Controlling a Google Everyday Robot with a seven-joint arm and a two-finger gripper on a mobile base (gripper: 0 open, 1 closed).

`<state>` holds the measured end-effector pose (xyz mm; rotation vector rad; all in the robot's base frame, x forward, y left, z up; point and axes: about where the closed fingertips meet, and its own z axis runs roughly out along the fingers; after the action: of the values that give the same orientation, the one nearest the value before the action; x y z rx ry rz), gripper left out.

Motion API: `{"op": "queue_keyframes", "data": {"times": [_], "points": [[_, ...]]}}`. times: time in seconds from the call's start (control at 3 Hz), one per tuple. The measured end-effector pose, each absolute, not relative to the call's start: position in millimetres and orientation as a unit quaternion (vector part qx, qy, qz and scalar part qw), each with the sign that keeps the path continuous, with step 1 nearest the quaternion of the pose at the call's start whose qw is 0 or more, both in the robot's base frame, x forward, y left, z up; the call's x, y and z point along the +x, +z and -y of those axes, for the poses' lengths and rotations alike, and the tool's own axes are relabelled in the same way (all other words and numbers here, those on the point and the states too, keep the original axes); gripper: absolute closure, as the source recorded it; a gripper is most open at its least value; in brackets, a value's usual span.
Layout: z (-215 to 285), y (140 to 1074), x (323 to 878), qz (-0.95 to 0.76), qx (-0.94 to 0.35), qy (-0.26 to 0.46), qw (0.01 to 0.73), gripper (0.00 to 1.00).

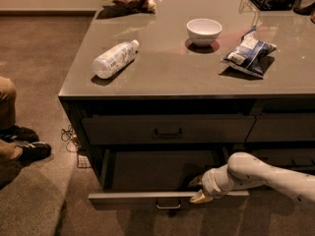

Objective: Open middle drawer

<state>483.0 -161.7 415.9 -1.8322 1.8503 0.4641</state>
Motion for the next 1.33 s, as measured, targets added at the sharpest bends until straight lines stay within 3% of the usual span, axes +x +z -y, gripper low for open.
{"op": "queue_keyframes", "data": {"times": [0.33, 0.67, 1.0, 1.33], "points": [[160, 415, 482, -0.677, -0.672, 0.172, 0.245, 0.11], [158, 411, 478, -0.673, -0.68, 0.17, 0.234, 0.0], [156, 407, 474, -0.67, -0.688, 0.17, 0.222, 0.17], [154, 404, 469, -0.669, -0.69, 0.17, 0.216, 0.41]]}}
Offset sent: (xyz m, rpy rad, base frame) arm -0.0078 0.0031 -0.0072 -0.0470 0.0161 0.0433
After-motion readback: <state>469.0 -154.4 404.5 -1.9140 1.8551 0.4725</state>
